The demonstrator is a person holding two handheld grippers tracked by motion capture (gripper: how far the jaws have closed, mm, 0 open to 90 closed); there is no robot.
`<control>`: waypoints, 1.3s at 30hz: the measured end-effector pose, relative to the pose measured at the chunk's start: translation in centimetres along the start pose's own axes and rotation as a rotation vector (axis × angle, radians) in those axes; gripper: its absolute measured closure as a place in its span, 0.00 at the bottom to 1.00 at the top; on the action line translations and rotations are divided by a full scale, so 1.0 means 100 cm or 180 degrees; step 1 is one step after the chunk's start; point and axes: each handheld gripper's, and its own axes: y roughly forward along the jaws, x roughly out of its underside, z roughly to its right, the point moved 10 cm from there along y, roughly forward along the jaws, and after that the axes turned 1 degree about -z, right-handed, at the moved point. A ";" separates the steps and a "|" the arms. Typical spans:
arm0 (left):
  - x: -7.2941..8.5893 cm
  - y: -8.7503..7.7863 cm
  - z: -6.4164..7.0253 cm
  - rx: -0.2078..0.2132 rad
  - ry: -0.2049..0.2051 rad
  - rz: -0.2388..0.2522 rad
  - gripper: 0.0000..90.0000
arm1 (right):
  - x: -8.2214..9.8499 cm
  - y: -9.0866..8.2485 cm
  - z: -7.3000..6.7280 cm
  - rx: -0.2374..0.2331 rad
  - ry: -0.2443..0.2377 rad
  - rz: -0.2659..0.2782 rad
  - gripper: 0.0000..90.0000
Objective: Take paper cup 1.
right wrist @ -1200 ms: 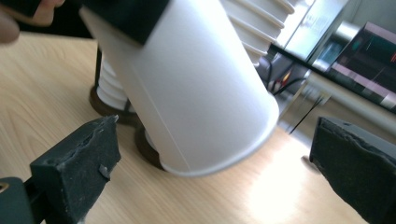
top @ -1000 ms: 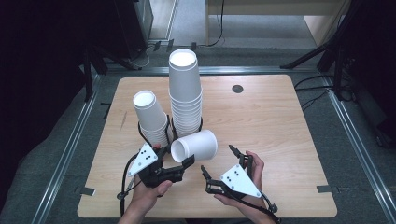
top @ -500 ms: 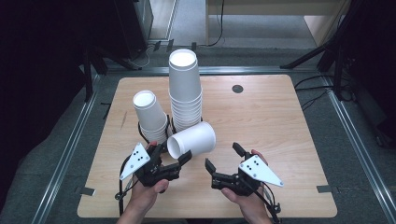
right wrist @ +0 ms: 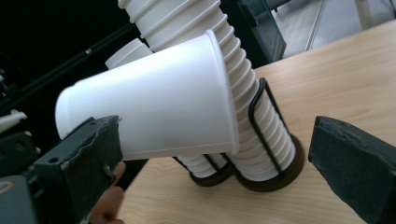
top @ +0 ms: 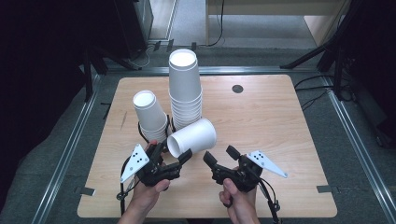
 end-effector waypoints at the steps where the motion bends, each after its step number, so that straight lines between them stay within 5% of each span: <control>1: 0.000 0.000 0.000 -0.0003 0.0017 0.0004 0.29 | 0.001 0.000 -0.001 0.0012 0.0040 -0.0013 0.03; 8: 0.003 0.003 0.006 0.0018 0.0069 0.0054 0.29 | -0.003 0.003 -0.012 0.0014 0.0666 0.0034 0.03; 12: 0.005 0.004 0.007 0.0034 0.0062 0.0068 0.29 | -0.007 0.002 -0.013 0.0023 0.1077 0.0063 0.03; 28: 0.011 0.008 0.014 0.0058 0.0142 0.0084 0.29 | 0.001 0.009 -0.005 -0.0068 0.2323 0.0073 0.05; 39: 0.014 0.010 0.017 0.0051 0.0207 0.0071 0.29 | 0.005 0.013 -0.006 -0.0186 0.2696 0.0018 0.04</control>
